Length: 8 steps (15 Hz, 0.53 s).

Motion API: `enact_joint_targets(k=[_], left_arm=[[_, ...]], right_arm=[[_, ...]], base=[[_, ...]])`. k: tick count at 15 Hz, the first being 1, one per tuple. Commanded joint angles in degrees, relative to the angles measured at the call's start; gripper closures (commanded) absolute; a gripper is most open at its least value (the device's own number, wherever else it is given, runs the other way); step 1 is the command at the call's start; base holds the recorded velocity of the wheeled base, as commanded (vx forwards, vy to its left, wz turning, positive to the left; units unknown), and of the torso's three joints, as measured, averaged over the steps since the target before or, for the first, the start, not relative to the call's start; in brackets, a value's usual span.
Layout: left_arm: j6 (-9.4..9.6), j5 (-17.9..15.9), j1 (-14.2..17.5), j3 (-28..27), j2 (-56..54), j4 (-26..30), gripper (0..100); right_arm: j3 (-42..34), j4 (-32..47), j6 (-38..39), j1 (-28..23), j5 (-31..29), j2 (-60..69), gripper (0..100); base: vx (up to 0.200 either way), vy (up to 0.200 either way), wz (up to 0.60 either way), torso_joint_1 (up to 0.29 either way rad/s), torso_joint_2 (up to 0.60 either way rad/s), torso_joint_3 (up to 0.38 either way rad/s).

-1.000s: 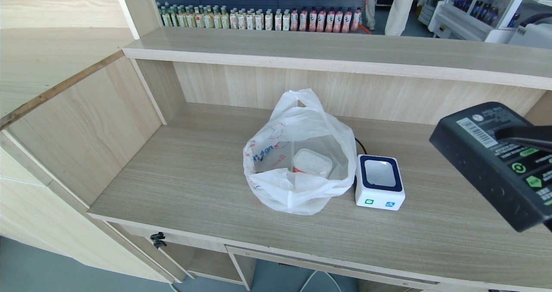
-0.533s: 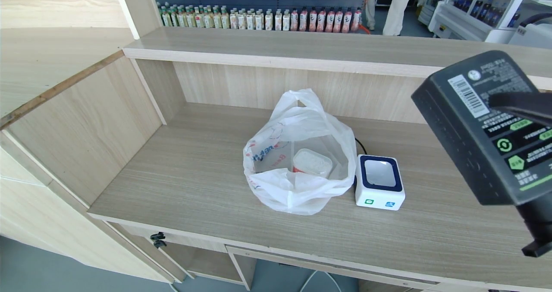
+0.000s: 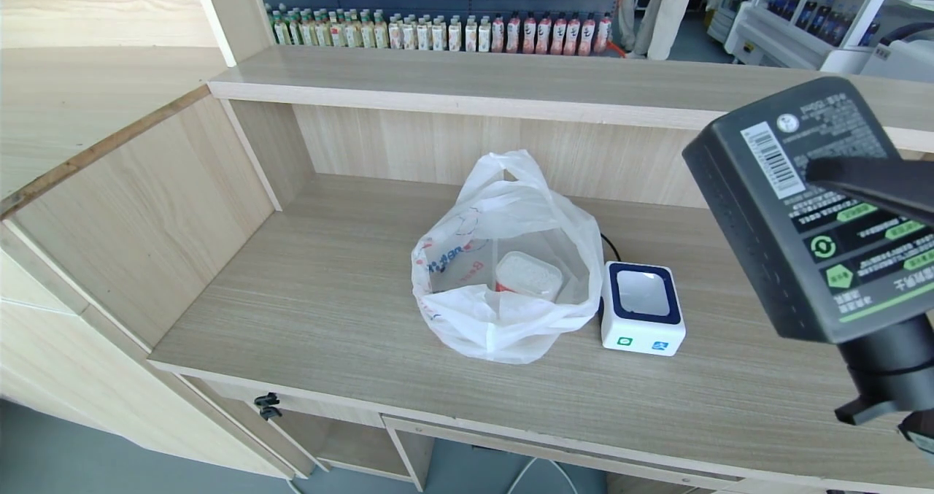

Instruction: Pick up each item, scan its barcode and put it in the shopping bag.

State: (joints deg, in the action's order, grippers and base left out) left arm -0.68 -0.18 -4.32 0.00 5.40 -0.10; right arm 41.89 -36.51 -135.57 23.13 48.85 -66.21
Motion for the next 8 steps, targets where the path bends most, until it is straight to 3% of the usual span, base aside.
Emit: enact_joint_targets(k=[1,4,8], left_arm=[[-0.02,0.01,0.01,0.0,0.05,-0.08,0],[-0.02,0.01,0.01,0.0,0.05,0.01,0],[-0.02,0.01,0.01,0.0,0.05,-0.08,0]], right_arm=[[-0.67,0.04,-0.66,2.19,-1.12,1.17,100],[-2.07,1.79,-0.75,2.36,-2.09,4.16,100],[-2.69,2.67,-1.45,6.49,-2.09,5.39,100]], base=[[0.0,0.0,0.0,0.0,0.0,0.0],[0.0,0.0,0.0,0.0,0.0,0.0],[0.0,0.0,0.0,0.0,0.0,0.0]])
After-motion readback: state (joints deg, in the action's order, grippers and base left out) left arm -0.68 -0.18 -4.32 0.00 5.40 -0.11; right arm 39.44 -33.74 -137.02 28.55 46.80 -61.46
